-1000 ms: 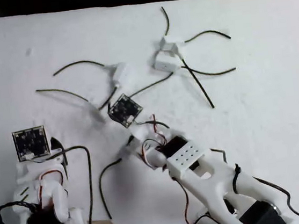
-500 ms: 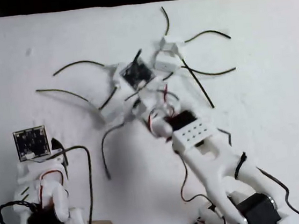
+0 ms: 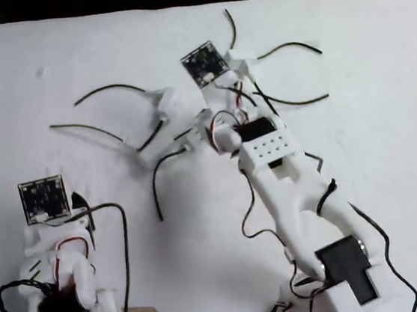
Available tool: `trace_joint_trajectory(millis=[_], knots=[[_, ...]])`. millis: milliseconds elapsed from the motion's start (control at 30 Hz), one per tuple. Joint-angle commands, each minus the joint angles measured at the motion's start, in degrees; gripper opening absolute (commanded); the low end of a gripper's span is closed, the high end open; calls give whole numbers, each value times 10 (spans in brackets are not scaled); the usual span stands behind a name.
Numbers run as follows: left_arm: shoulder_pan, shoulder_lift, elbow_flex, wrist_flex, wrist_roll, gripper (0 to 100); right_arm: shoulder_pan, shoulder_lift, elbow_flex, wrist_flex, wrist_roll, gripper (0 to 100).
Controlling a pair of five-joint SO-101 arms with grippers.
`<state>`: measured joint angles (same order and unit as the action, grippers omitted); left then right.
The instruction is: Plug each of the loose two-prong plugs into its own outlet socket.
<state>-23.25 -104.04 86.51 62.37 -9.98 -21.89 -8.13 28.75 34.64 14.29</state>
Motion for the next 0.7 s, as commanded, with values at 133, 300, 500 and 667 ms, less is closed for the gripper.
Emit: trace_joint_trajectory(millis=[133, 300, 500, 667], knots=[[-1, -5, -2, -11, -1, 139, -47, -218, 38, 138, -1, 17], [0, -5, -2, -11, 2, 127, -83, -377, 154, 160, -1, 17], [38, -5, -2, -6, 0, 26, -93, -535, 295, 159, -6, 17], [72, -5, 11, -11, -2, 23, -89, -627, 390, 158, -7, 17]])
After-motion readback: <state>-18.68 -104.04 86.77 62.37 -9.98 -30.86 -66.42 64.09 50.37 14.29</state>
